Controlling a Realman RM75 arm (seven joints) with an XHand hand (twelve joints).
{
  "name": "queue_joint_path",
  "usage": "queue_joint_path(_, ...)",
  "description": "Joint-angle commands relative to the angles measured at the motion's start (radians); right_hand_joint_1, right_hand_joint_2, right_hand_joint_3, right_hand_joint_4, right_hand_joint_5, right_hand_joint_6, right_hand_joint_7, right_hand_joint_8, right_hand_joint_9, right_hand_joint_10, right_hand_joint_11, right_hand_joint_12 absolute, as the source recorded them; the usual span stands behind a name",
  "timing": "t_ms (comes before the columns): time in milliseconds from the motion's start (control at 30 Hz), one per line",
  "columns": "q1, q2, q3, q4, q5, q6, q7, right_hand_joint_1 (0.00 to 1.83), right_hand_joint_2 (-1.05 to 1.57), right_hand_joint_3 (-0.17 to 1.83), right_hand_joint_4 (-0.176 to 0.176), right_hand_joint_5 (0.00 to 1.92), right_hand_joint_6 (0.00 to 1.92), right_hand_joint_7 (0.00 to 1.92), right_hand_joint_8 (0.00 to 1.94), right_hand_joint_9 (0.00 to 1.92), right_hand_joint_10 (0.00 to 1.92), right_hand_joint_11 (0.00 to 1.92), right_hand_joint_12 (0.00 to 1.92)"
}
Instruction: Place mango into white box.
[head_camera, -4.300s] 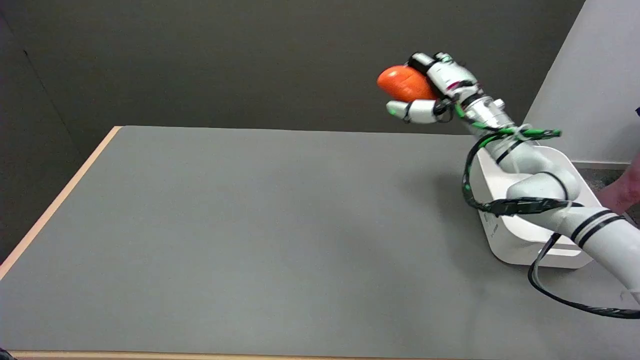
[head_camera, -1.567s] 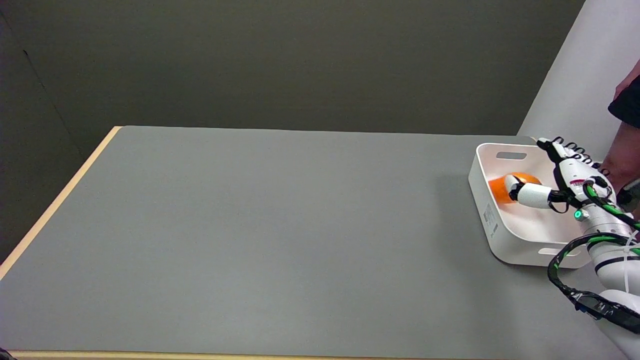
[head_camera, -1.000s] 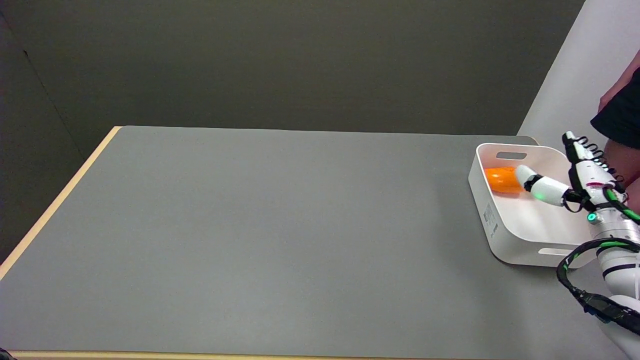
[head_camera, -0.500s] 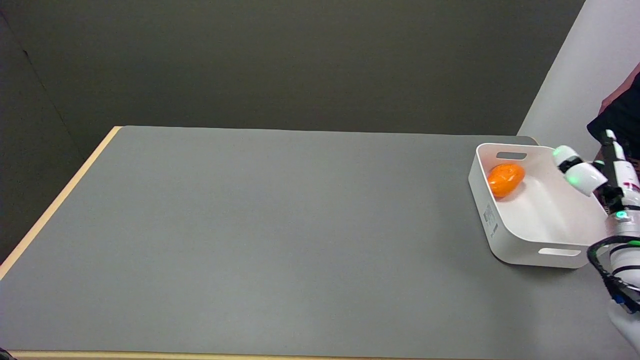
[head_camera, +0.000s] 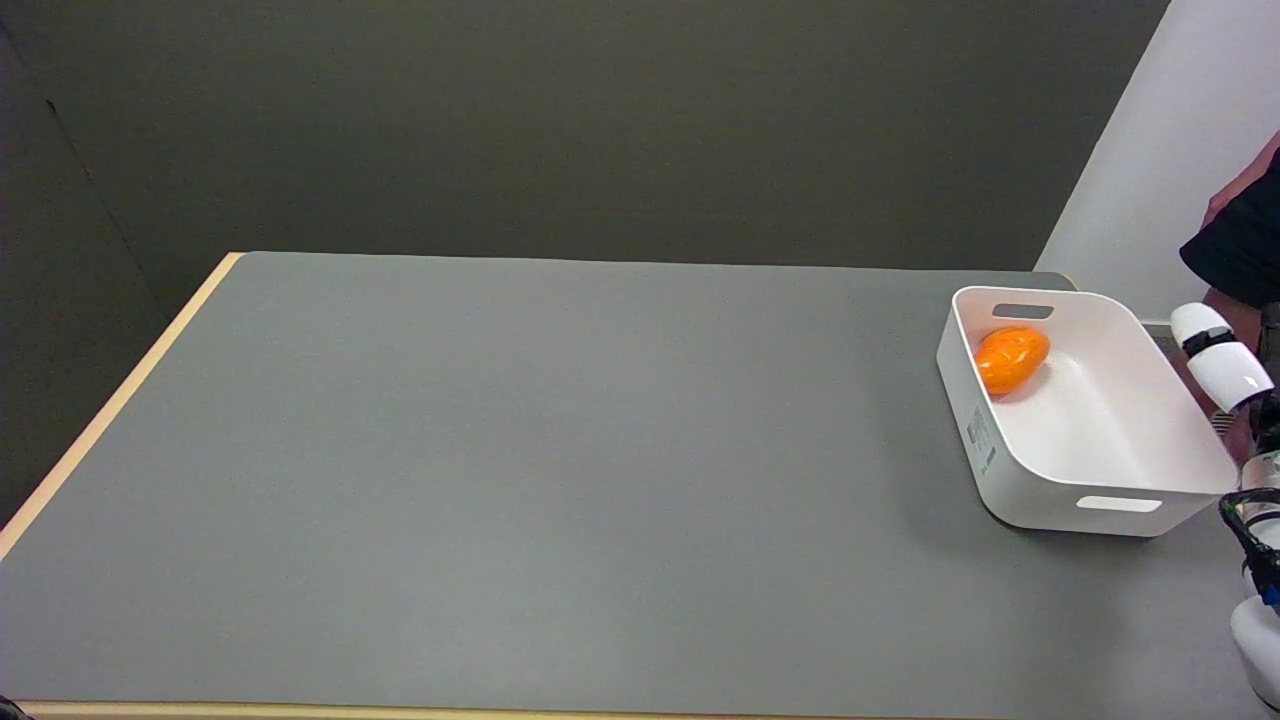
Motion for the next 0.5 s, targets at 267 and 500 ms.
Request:
queue_joint_path(267,-0.06,-0.033,-0.031,-0.392,-0.178,0.024,0.019,0.32,0.69,0.75,0.021,0.0,0.0,0.0,0.0,0.0,0.0,0.0,0.72)
queue_joint_path(500,-0.071,-0.045,-0.025,-0.397,-0.179,0.025,0.017,0.32,0.69,0.77,0.021,0.0,0.0,0.0,0.0,0.0,0.0,0.0,0.75)
